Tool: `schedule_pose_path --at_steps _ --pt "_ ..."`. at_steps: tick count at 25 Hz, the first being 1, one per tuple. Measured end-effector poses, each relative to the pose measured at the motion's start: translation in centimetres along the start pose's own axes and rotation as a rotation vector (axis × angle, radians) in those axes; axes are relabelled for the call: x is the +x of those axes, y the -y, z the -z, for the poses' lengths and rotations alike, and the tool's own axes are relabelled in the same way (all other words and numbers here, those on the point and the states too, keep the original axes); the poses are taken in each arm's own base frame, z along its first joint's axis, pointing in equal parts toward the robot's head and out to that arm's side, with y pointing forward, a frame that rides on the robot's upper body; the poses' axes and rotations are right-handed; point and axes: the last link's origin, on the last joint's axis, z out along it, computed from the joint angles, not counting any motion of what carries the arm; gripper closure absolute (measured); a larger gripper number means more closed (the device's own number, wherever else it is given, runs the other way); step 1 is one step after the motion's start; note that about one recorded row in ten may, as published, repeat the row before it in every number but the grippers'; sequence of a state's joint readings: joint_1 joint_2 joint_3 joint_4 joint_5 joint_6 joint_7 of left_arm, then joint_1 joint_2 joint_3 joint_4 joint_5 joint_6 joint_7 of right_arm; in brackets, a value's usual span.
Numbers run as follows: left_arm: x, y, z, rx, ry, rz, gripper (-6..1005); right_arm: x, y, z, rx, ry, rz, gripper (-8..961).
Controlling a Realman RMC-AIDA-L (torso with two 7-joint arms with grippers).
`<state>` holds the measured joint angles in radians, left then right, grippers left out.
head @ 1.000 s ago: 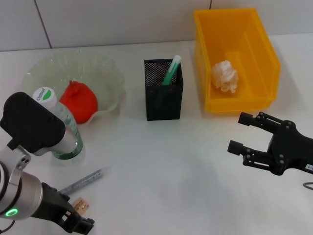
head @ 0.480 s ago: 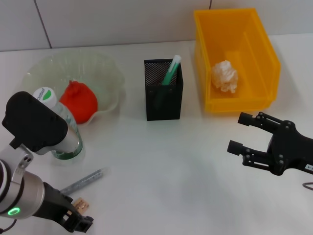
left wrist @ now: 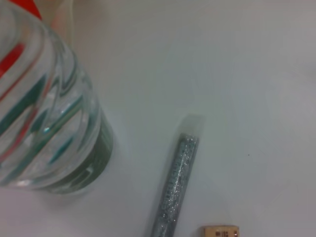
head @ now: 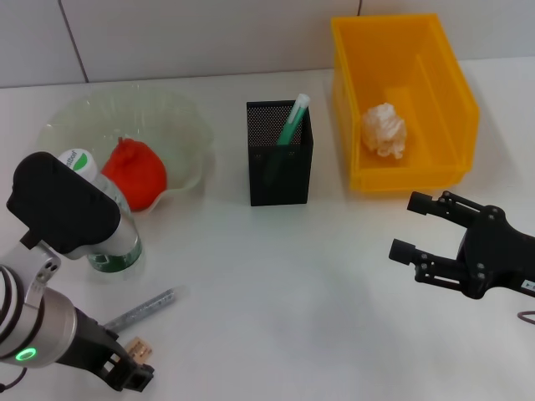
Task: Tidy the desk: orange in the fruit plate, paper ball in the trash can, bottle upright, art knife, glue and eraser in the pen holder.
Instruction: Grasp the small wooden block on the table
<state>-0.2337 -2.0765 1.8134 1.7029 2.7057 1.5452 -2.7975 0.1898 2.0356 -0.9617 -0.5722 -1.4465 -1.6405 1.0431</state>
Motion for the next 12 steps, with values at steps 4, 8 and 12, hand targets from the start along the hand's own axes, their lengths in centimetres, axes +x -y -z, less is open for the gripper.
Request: schedule_pose_path --at_steps 4,8,12 --pt "0.24 -0.17 -0.09 -0.002 0.008 -0.01 346 0.06 -0.02 0.05 0.002 -0.001 -0.002 151" --pt "0.42 -0.27 -0.1 -0.004 0.015 -0.013 347 0.1 -0.05 0.09 0.003 -0.001 -0.003 151" --pt "0.5 -0.36 -0.19 -0.006 0.025 -0.012 368 0.11 -0.07 0.12 0.003 -0.001 -0.004 151"
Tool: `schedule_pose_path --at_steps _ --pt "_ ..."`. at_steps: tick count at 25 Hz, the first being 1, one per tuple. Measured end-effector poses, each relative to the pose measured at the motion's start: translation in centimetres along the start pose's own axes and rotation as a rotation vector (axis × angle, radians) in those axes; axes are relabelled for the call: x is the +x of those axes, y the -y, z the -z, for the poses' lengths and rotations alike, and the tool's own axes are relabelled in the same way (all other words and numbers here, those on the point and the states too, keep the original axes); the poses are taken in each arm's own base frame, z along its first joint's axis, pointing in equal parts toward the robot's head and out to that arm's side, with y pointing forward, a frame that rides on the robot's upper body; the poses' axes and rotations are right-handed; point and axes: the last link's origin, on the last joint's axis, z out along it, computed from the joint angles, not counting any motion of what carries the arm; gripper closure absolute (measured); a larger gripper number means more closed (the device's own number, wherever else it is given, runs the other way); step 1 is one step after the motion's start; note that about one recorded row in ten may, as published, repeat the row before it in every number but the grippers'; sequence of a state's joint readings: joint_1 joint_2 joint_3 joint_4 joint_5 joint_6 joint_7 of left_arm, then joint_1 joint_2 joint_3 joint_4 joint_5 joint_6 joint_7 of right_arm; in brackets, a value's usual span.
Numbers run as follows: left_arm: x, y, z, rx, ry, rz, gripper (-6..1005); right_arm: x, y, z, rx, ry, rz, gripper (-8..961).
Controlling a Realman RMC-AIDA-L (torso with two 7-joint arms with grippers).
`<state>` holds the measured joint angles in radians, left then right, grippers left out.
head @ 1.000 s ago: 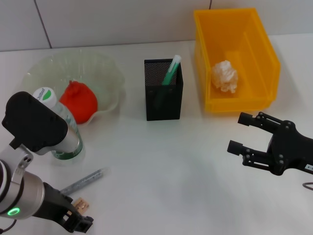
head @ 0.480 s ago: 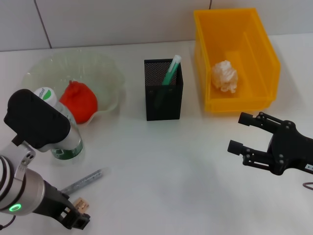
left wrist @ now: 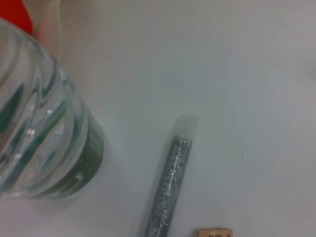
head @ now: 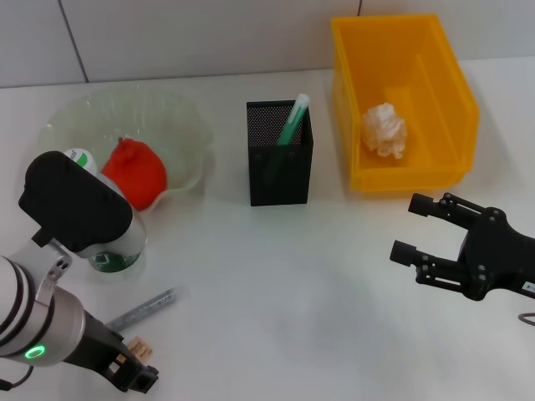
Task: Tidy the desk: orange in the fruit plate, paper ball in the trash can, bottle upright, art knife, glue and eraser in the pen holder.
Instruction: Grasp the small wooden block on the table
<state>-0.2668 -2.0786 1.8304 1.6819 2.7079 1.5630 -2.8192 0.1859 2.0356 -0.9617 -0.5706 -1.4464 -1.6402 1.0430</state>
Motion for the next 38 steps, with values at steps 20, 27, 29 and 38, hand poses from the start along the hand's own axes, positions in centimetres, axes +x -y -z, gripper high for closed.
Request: schedule_pose_path --at_steps 20,27,29,38 --pt "0.44 -0.06 -0.06 0.005 0.007 -0.01 471 0.08 -0.02 0.06 0.003 -0.001 -0.003 151" --pt "0.45 -0.05 -0.08 0.005 0.008 -0.009 552 0.08 -0.01 0.06 0.003 -0.002 -0.003 151" --pt "0.48 -0.06 -0.05 0.006 0.006 -0.01 561 0.08 -0.01 0.06 0.003 -0.002 -0.003 152" --pt "0.56 -0.06 0.08 0.008 0.001 -0.011 530 0.07 0.02 0.1 0.004 -0.002 -0.004 152"
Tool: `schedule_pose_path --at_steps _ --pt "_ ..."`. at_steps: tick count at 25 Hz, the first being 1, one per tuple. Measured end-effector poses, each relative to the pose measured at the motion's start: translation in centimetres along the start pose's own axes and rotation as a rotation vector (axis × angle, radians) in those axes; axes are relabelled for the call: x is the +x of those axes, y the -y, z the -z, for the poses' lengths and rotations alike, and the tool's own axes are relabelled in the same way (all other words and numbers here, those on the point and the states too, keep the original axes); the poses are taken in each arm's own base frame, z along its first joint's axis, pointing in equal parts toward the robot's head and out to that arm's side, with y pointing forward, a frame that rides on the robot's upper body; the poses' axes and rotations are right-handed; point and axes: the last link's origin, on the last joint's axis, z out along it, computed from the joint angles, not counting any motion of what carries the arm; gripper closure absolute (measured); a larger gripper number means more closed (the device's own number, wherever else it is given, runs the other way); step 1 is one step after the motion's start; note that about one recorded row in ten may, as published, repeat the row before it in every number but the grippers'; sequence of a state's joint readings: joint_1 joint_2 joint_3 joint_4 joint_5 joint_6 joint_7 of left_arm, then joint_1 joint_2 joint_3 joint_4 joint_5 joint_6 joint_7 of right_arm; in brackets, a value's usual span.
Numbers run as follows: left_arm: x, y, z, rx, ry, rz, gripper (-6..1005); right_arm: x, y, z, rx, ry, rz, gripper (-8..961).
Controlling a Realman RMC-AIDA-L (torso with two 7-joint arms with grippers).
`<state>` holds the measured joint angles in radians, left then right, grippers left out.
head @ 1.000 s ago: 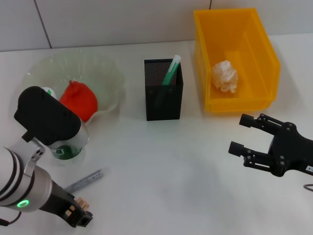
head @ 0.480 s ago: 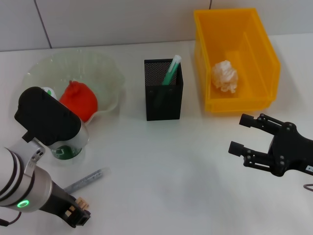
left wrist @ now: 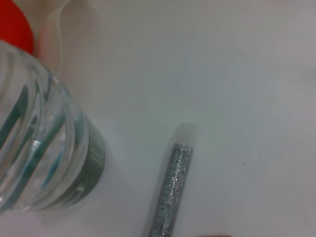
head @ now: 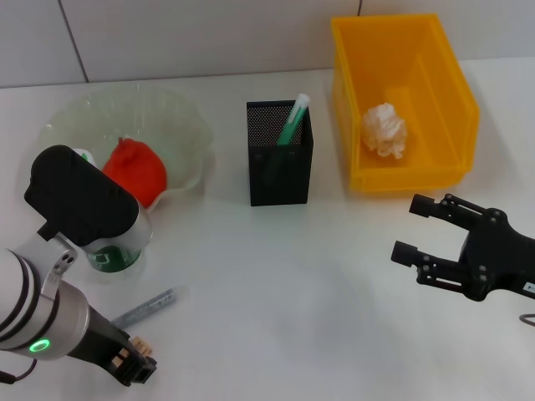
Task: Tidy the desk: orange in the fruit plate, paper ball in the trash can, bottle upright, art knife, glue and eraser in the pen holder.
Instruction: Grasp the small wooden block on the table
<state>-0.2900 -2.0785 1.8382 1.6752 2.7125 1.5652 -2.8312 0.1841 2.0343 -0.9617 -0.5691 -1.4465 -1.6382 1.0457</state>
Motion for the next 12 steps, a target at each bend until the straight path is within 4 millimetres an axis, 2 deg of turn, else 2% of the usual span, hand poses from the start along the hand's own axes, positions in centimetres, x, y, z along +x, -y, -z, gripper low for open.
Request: schedule_pose_path --at_steps 12 --pt "-0.26 0.21 -0.5 -0.002 0.013 0.018 489 0.04 -0.01 0.02 0.0 0.0 -0.003 152"
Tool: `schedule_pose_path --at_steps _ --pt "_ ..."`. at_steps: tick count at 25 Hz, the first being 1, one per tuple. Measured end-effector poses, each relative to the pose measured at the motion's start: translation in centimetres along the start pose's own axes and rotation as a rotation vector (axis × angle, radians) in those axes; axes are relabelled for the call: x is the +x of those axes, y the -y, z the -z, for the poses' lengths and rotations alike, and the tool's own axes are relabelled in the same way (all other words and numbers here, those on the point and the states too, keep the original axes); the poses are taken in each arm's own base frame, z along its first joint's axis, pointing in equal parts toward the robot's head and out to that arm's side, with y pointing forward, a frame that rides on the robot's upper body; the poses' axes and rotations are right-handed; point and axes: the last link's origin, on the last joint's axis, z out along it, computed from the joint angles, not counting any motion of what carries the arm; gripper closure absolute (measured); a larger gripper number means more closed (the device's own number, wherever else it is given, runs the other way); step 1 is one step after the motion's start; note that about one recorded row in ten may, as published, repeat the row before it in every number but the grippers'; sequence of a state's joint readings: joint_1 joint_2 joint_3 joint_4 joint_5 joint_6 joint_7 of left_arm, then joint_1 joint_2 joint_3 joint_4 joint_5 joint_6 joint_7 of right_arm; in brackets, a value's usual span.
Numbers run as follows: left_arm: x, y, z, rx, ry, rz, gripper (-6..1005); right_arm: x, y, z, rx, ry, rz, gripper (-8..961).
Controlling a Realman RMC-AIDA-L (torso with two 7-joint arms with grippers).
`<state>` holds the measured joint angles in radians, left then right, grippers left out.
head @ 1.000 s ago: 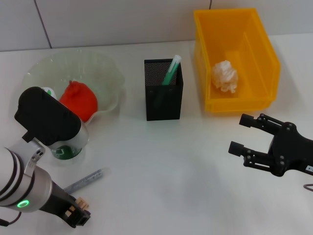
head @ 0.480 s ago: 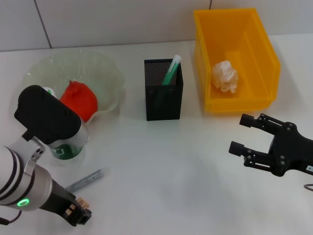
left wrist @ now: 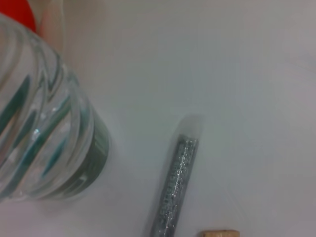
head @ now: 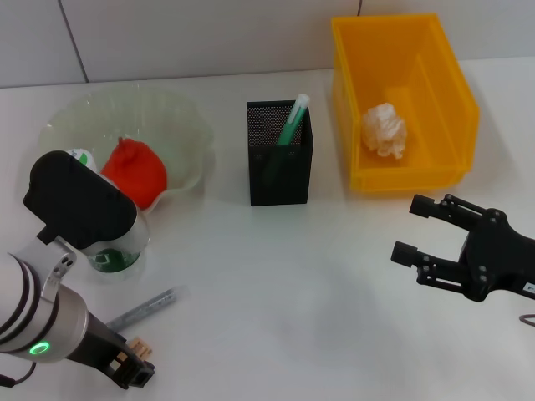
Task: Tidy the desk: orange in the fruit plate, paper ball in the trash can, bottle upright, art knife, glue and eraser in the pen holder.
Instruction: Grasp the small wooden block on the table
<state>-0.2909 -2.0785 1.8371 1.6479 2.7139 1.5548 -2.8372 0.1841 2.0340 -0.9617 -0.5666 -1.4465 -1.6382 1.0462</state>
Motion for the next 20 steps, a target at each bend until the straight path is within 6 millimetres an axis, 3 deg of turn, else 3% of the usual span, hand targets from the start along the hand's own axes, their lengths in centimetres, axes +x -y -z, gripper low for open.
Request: schedule_pose_path --at_steps 18,20 --pt "0.49 -0.38 -0.24 0.037 0.024 -0.047 497 0.29 -0.02 0.09 0.003 -0.003 -0.018 152" --pt "0.51 -0.33 -0.21 0.037 0.024 -0.045 569 0.32 -0.03 0.12 0.004 -0.004 -0.018 152"
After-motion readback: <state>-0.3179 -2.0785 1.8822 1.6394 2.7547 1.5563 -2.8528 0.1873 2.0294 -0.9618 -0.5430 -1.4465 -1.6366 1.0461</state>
